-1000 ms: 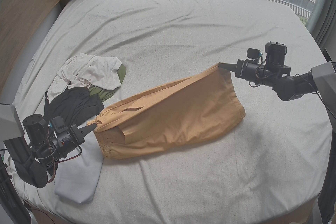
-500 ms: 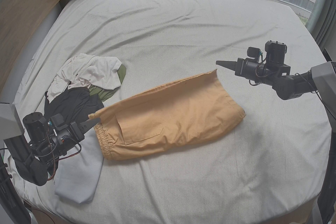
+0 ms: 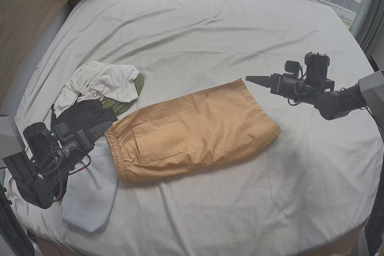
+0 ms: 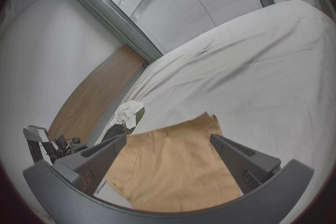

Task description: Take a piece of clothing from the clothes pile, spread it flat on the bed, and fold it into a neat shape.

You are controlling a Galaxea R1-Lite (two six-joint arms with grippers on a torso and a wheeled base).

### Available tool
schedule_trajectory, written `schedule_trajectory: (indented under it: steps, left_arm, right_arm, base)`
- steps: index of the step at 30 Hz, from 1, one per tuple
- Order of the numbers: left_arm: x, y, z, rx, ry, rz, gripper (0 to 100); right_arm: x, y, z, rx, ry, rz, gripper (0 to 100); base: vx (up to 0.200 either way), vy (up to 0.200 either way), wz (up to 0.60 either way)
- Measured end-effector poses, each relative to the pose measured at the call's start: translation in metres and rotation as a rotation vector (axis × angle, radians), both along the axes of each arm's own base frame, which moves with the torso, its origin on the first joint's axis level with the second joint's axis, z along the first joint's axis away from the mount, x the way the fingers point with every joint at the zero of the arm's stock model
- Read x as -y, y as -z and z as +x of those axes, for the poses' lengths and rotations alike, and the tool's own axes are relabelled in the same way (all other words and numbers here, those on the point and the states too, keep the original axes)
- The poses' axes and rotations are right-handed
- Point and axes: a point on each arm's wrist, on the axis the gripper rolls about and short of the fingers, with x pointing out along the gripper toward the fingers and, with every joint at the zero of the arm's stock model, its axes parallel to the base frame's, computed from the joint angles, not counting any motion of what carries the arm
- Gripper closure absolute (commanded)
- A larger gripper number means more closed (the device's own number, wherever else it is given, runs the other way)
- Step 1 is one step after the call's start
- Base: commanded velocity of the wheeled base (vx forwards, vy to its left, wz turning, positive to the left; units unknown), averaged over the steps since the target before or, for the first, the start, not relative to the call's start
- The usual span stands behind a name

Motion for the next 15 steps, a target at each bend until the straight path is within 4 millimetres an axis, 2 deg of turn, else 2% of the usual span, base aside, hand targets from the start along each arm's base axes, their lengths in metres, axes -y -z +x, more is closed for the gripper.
schedule_trajectory:
  steps: [8, 15]
  left_arm:
    - [0.021, -0.014, -0.022, -0.006, 0.104, -0.054, 0]
    - [0.032, -0.014, -0.043, 0.029, 0.177, 0.046, 0]
  right_arm:
    - [0.008, 0.013, -0.056, -0.1, -0.004, -0.004, 0]
    - [0.019, 0.03, -0.093, -0.08, 0.012, 0.021, 0]
  base:
    - [0.0, 0.0, 0.0]
    - [0.0, 0.0, 0.0]
